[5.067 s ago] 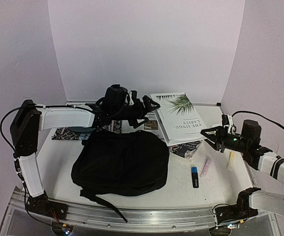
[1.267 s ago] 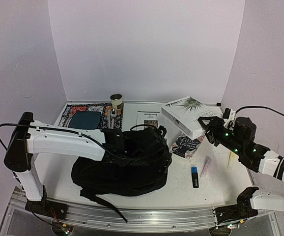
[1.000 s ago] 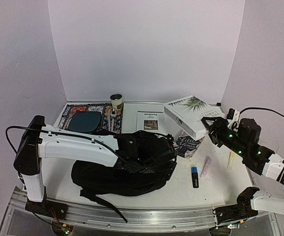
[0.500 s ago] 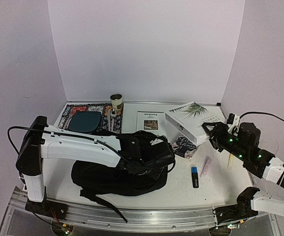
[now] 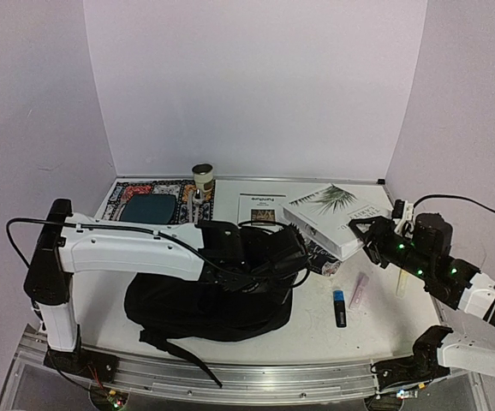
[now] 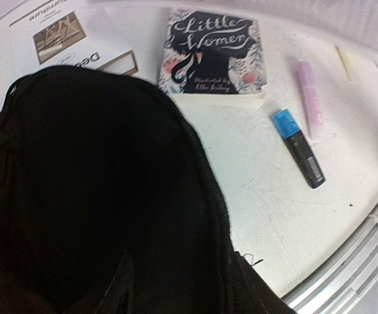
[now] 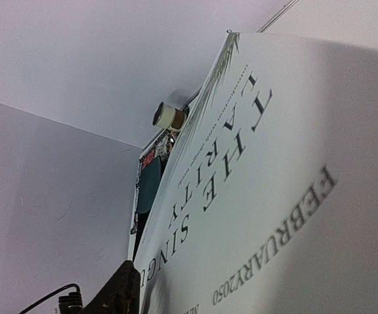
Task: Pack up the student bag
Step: Pick up the largest pocket of the bag from the student bag.
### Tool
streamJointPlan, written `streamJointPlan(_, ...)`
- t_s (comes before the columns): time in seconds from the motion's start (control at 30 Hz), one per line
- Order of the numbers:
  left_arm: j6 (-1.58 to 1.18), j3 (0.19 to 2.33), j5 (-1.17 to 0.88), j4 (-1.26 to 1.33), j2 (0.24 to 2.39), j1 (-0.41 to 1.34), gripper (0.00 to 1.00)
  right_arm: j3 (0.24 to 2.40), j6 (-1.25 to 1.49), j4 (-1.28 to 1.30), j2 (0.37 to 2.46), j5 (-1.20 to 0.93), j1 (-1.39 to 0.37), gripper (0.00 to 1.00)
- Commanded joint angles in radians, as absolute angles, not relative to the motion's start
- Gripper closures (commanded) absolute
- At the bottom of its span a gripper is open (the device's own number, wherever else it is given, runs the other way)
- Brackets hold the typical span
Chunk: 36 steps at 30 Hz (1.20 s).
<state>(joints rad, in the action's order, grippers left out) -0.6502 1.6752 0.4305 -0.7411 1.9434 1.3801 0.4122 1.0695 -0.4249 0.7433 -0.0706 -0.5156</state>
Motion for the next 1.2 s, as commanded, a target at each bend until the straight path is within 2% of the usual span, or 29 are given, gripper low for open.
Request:
streamJointPlan(0.0,-0.637,1.773,0.41,-0.721,1.996,1.38,0.45,0.462,1.049,-0.481,0.739,-0.085,-0.511,0.51)
streamJointPlan(0.13,-0.627,1.828,0.398,-0.717,2.059,1.374,0.41,0.463,1.054,-0.481,0.747,-0.091,-0.512,0.51)
streamJointPlan(0.5,-0.612,1.815,0.484,-0.736,2.096,1.337,0.45,0.459,1.06,-0.481,0.738,-0.095,-0.511,0.51)
streamJointPlan(0.6,-0.621,1.785,0.501,-0.747,2.075,1.329,0.49,0.457,1.061,-0.481,0.737,-0.093,-0.512,0.51)
streamJointPlan(0.8,-0.616,1.751,0.485,-0.75,2.049,1.309,0.65,0.465,1.058,-0.481,0.752,-0.092,-0.512,0.51)
streamJointPlan(1.0,-0.623,1.735,0.474,-0.75,2.033,1.307,0.73,0.477,1.051,-0.482,0.766,-0.098,-0.511,0.51)
streamJointPlan(1.17,-0.617,1.742,0.441,-0.749,2.042,1.301,0.66,0.474,1.052,-0.483,0.769,-0.1,-0.512,0.51)
